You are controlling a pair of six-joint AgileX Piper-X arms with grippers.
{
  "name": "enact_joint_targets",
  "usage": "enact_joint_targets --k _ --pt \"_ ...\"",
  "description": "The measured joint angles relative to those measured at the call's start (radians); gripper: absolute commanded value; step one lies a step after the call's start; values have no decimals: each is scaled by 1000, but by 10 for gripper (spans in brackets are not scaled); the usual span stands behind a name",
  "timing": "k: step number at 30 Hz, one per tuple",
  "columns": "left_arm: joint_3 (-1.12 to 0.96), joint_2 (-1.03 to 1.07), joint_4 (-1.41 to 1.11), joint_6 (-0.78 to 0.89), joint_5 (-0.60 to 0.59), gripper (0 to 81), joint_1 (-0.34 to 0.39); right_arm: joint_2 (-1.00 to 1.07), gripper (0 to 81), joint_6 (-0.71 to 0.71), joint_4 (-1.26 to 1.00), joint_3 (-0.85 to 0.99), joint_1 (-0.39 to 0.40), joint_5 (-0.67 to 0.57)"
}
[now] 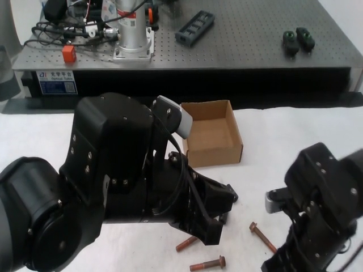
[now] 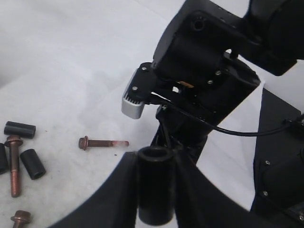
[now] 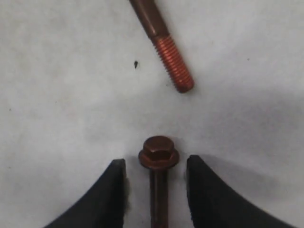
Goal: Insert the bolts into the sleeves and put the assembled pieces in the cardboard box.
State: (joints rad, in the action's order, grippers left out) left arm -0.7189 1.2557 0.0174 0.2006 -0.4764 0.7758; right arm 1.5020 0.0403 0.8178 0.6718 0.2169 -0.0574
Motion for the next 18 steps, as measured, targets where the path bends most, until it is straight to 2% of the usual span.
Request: enact_joint_targets --k 5,11,15,18 --pt "0 0 0 0 0 7 0 17 272 -4 13 6 0 17" --pt "0 0 0 -3 0 7 0 17 3 -40 13 6 -2 34" --pt "0 0 0 -8 0 7 -2 17 3 -40 6 6 -2 23" --pt "0 0 0 -8 0 7 -5 -18 3 -40 -39 2 -4 -85"
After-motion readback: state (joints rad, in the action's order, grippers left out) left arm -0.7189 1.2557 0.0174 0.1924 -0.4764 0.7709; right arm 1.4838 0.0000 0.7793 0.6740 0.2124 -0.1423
